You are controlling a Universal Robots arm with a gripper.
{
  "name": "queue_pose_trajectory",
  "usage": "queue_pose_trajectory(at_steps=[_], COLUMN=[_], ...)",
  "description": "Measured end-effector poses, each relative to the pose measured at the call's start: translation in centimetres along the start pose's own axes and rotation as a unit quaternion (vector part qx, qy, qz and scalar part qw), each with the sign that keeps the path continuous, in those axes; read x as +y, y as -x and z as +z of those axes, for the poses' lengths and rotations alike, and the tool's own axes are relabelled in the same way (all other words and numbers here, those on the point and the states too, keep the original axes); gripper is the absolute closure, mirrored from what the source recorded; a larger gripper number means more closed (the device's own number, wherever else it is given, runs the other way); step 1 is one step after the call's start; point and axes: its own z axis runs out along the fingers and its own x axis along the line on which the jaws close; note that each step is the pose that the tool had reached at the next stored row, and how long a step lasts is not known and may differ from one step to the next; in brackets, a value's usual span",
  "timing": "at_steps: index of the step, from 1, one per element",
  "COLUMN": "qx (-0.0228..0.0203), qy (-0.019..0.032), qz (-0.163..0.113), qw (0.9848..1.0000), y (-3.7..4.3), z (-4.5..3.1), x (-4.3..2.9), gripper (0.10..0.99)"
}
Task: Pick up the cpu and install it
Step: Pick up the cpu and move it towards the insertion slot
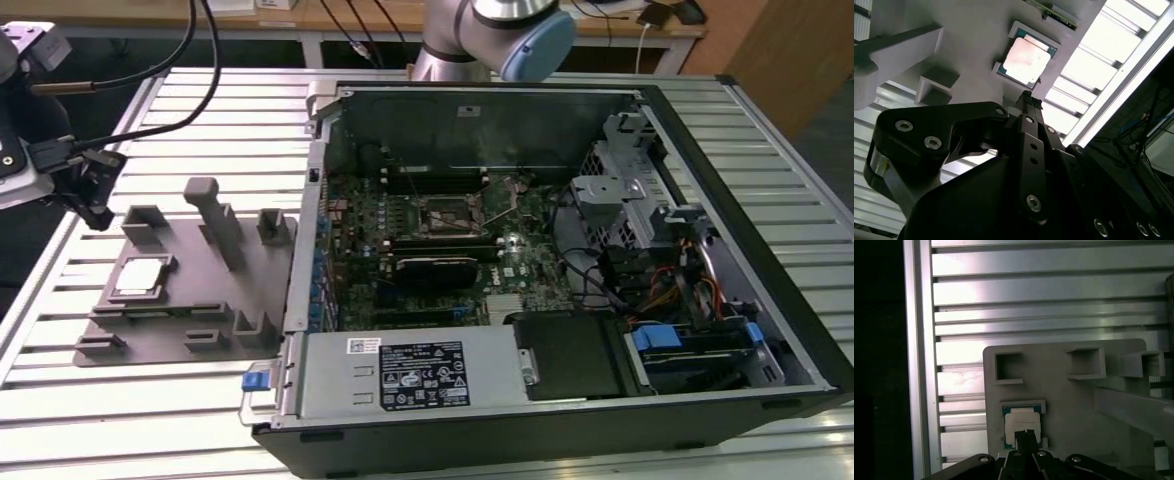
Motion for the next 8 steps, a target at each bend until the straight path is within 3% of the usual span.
queue_pose_trajectory(at_steps=[8], qx=[0.0], qy=[0.0], qz=[0.0], qw=[1.0], y=[-1.15], z=[0.52], x=[-0.12], gripper=[0.98])
